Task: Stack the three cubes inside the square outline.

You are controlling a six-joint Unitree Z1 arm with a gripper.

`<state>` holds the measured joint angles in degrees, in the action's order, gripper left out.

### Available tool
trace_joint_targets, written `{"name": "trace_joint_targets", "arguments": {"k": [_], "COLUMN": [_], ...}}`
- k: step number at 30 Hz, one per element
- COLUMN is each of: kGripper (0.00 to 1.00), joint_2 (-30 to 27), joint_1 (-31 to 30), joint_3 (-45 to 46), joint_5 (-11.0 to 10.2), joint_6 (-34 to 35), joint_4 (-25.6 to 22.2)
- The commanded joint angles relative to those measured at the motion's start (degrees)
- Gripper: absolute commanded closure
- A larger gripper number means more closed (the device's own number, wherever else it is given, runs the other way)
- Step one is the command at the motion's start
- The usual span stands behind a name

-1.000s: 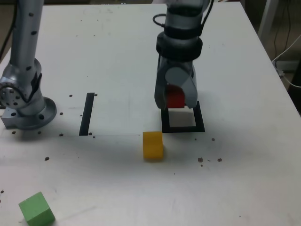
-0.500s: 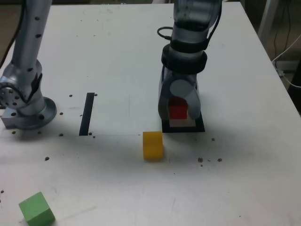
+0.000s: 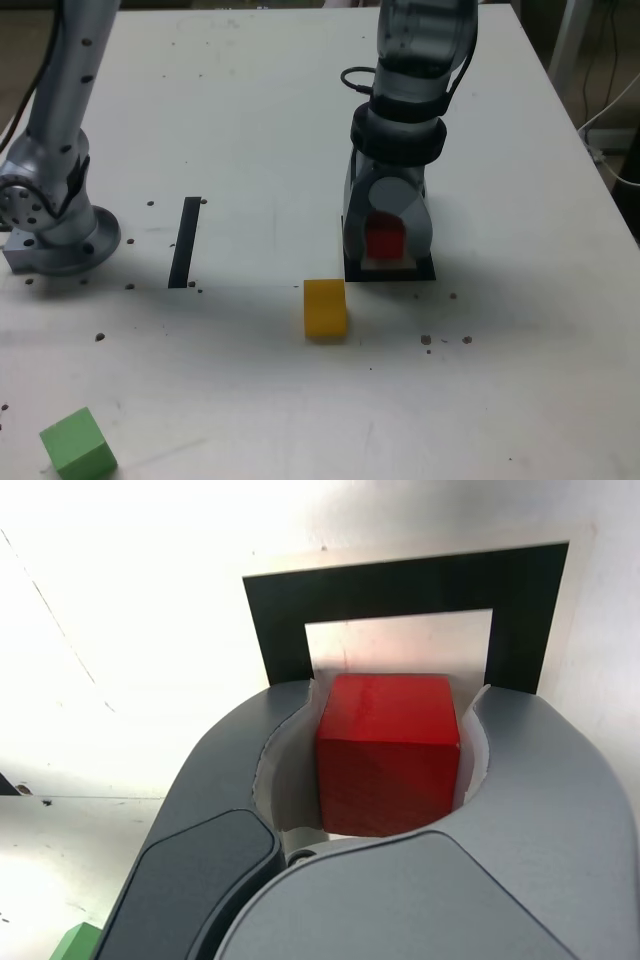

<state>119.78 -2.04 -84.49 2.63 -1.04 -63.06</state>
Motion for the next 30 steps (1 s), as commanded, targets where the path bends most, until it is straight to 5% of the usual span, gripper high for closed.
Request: {"name": "trace_joint_targets", "arguments": {"k": [1,7,9,16,30], "kGripper": [0.64,0.15,0.06,0.02,0.01], "joint_2": [0.4,0.5,0.5,-0.2,-9.6], "joint_1": [0.2,0.2,0.3,0.4,-0.5], "joint_3": [0.1,0.8,1.0,1.6,6.0], "joint_5": [-0.1,0.1,0.1,-0.1,-4.1], "joint_6": [0.0,-0.3,-0.4,-0.4,2.6], "joint_4": [0.2,0.5,0.6,0.9,-1.1]}}
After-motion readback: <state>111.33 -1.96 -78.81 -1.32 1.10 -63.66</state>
